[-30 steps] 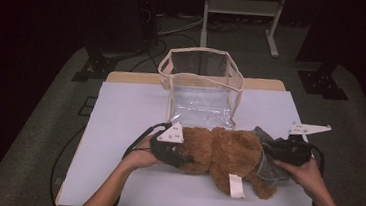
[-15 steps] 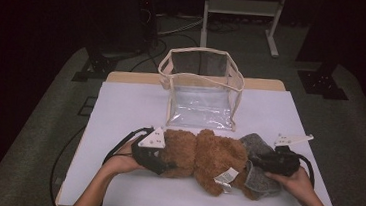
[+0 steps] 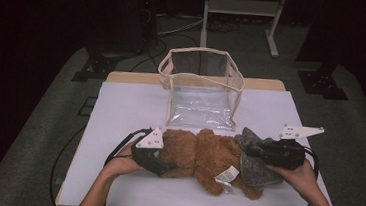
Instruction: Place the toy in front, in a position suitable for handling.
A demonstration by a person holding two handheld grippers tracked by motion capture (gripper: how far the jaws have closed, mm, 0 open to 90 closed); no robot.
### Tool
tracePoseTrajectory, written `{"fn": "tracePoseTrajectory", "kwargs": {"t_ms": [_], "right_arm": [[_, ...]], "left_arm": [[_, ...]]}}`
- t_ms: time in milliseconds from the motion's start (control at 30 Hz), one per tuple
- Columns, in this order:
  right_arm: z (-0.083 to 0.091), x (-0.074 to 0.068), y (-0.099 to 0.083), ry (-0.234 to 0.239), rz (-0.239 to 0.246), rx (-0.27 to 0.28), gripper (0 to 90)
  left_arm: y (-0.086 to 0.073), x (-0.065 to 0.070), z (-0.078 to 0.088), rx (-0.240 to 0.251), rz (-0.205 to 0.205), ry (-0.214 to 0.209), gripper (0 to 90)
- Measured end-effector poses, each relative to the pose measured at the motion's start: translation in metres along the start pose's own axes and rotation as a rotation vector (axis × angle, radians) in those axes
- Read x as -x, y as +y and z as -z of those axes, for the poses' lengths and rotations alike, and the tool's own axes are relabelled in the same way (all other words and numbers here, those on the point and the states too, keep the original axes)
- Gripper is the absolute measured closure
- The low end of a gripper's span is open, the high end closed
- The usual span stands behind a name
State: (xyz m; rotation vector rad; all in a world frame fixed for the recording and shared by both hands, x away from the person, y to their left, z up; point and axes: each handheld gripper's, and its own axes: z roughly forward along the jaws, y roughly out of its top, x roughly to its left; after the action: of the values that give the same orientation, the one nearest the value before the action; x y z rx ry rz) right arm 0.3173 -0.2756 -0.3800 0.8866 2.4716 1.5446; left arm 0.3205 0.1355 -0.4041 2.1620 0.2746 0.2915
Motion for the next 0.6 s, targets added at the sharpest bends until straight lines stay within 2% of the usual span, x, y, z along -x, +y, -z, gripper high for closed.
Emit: {"fn": "tracePoseTrajectory", "kwargs": {"t_ms": [133, 267, 333, 400, 467, 600], "right_arm": [[-0.006, 0.011, -0.023, 0.021, -0.083, -0.005, 72.4], [-0.007, 0.015, -0.049, -0.004, -0.123, -0.085, 72.3], [-0.003, 0.017, -0.057, -0.002, -0.149, -0.088, 72.3], [0.006, 0.017, -0.055, -0.018, -0.139, -0.084, 72.4], [0.017, 0.014, -0.047, -0.017, -0.125, -0.052, 72.4], [0.034, 0.0, -0.015, -0.006, -0.056, 0.017, 72.4]], "left_arm": [[-0.001, 0.0, 0.0, 0.006, 0.003, -0.003, 16.2], [-0.002, -0.001, 0.0, 0.006, 0.008, -0.003, 15.1], [-0.002, -0.001, 0.0, 0.007, 0.009, -0.002, 14.5], [-0.002, -0.001, 0.0, 0.006, 0.009, -0.002, 14.1], [-0.002, -0.001, -0.001, 0.007, 0.012, -0.001, 14.1], [0.0, -0.001, -0.002, 0.005, 0.009, 0.002, 14.1]]}}
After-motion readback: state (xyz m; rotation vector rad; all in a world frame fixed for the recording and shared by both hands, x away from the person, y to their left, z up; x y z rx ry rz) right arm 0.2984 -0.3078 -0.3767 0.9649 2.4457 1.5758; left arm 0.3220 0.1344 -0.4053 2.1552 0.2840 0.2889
